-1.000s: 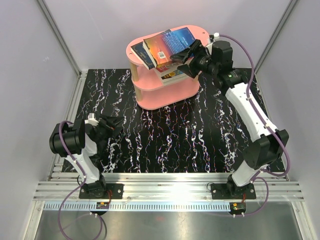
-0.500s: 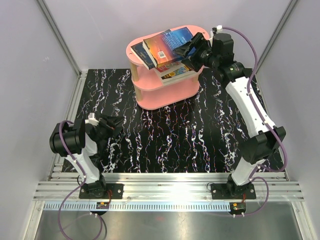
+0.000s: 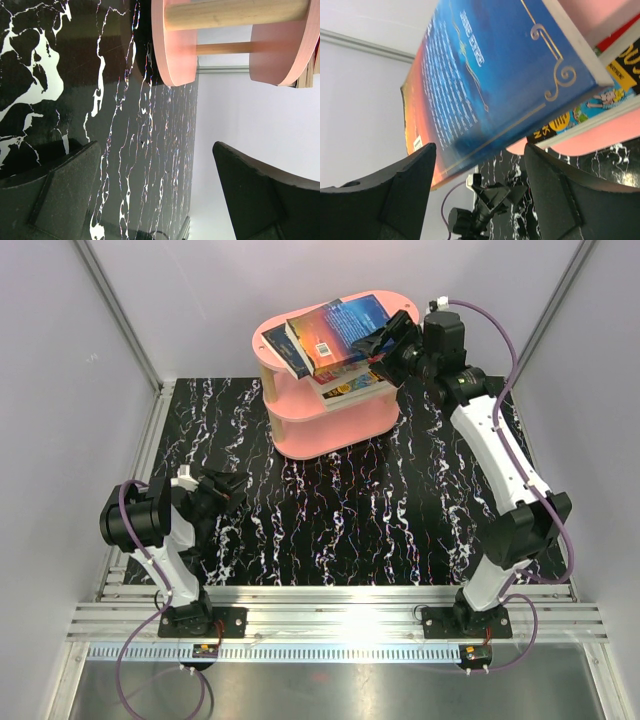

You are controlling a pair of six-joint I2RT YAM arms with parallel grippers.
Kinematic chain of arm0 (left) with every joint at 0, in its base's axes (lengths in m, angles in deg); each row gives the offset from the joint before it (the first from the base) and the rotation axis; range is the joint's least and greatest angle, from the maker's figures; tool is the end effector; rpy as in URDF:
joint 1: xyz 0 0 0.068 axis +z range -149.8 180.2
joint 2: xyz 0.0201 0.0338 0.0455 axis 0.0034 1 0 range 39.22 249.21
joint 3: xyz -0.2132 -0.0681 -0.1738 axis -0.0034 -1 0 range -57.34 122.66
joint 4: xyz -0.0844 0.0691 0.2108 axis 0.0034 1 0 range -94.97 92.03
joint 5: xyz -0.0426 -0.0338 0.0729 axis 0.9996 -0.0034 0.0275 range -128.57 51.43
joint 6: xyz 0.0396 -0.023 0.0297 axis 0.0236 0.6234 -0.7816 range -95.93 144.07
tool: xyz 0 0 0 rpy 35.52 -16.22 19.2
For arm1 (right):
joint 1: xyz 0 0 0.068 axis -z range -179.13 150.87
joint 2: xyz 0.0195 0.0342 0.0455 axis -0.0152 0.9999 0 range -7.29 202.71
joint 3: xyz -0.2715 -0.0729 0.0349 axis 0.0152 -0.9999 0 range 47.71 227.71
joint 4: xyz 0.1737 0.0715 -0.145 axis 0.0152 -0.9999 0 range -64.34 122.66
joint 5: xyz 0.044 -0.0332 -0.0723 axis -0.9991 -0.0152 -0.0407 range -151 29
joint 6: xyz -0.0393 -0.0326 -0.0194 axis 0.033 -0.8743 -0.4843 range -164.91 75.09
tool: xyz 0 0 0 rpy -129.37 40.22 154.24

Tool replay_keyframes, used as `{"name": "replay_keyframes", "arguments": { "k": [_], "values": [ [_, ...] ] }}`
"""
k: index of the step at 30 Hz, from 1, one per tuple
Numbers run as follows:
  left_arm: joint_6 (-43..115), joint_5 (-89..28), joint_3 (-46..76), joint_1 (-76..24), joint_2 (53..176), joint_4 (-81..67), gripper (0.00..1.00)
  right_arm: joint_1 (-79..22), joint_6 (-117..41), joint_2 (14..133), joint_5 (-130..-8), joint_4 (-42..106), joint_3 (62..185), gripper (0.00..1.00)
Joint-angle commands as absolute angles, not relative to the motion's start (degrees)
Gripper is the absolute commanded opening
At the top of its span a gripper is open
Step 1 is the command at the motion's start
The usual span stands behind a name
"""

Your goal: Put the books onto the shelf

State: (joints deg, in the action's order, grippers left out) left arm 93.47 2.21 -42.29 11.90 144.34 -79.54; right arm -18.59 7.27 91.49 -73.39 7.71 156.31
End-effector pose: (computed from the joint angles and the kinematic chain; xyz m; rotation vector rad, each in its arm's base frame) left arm 0.2491 0.0271 0.1325 -0.8364 1.8122 -1.3299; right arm 0.3495 0.1320 0.4528 0.3960 1.9275 1.0509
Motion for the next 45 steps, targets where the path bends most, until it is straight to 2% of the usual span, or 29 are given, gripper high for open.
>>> {"name": "replay_keyframes", "arguments": {
  "k": [1,7,13,23,29,39,42,43,45],
  "values": [
    [92.01,2.57,-41.34,11.71,144.77,-100.34,0.99,-18.29,5.89,92.90,-69.71,8.32,161.61,0.77],
    [92.09,2.56,-41.08,11.71,145.12,-100.34,0.99,-18.11,5.36,96.33,-69.35,7.00,166.19,0.69],
    [92.09,2.74,-41.16,11.71,145.12,-100.34,0.99,-18.11,6.24,97.38,-70.76,8.23,165.58,0.44],
    [92.01,2.74,-41.25,11.62,145.04,-100.34,0.99,-18.11,7.29,97.29,-72.43,9.90,165.75,0.18],
    [91.92,2.74,-41.34,11.62,145.12,-100.34,0.99,-18.73,10.28,97.65,-75.77,12.97,164.35,0.07],
    [91.92,2.56,-41.43,11.45,145.30,-100.34,0.99,-20.66,10.90,96.59,-75.94,13.59,164.61,0.08],
    [91.92,2.65,-41.43,11.45,145.30,-100.34,0.99,-21.62,11.17,96.24,-75.77,14.20,163.91,0.12],
    [91.92,2.65,-41.43,11.45,145.30,-100.34,0.99,-21.80,11.17,96.15,-75.60,14.12,163.82,0.14],
    [91.92,2.74,-41.43,11.36,145.21,-100.34,0.99,-22.33,10.90,95.98,-75.33,14.29,163.64,0.33]
  ]
}}
